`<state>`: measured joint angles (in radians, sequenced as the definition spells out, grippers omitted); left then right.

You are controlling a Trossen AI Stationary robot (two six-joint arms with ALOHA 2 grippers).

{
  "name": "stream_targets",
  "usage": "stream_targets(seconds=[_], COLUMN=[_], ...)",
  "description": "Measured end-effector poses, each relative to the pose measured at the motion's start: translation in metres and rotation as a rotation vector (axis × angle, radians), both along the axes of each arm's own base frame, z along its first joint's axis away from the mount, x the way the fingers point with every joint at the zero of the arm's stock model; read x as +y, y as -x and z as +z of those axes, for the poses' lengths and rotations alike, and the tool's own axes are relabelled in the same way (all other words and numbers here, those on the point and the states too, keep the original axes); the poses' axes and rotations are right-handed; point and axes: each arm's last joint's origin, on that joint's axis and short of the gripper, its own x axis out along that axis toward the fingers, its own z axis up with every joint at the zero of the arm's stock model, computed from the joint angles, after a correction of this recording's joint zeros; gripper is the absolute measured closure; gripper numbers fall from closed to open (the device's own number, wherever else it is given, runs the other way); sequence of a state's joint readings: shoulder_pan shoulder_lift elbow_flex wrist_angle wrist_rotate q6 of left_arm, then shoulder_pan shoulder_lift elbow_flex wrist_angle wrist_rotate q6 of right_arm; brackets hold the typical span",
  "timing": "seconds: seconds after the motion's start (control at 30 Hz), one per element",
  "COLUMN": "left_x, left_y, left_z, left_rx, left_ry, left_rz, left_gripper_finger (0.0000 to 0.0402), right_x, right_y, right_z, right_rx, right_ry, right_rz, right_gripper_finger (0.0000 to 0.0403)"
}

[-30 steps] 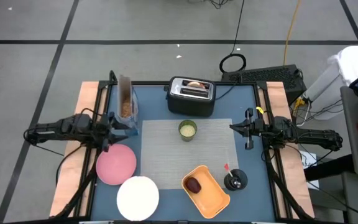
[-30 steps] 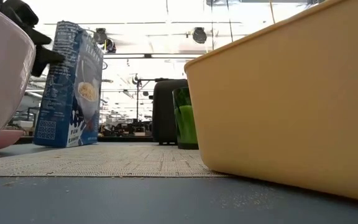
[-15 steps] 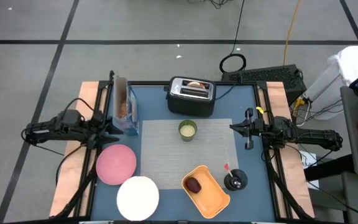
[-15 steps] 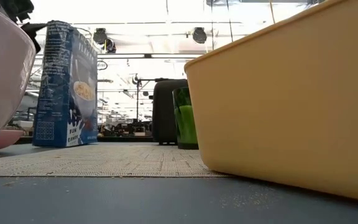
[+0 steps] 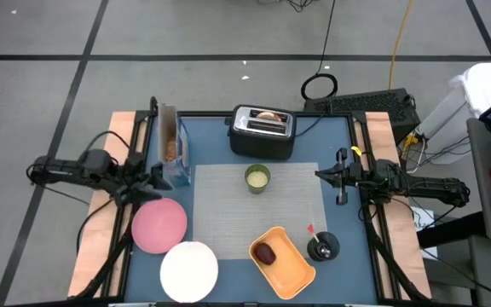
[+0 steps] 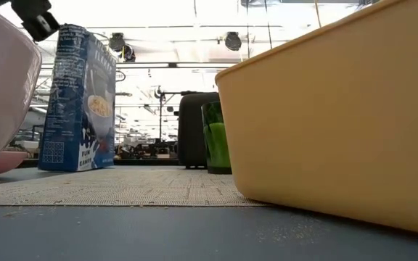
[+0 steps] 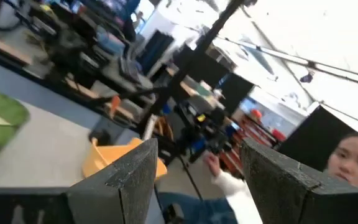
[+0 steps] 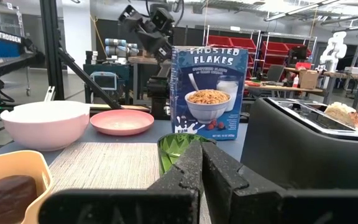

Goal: Arrange a breakfast setting
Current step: Put the white bowl on the gray table mat to the bottom left of the green cup

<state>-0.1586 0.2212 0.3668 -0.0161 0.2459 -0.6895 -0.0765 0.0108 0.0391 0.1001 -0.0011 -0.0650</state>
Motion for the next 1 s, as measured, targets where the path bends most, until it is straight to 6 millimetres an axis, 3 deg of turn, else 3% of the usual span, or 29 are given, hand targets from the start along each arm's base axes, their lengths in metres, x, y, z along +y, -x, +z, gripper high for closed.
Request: stream_targets(seconds=[0.3,0.73,1.0], left_x=[-0.025,-0.061,-0.089], left_y=[-0.024,-0.052,-0.08], left_z=[0.004,0.004,0.034], left_rx=[-0.016,-0.049,0.08], left_ry=[0.023,0.048,-0.122], left_rz=[-0.166,-0.1,-0.091], left_gripper_finger=[0.0167,0.0167,0.0167], right_x=[0.0,0.0,0.0], right_y=[0.0,0.0,0.0], right_z=[0.0,0.0,0.0], right_rx=[0.0,0.0,0.0], right_ry=[0.0,0.0,0.0], right_rz=[0.0,0.0,0.0], right_gripper_finger=[0.0401,0.0401,0.0401])
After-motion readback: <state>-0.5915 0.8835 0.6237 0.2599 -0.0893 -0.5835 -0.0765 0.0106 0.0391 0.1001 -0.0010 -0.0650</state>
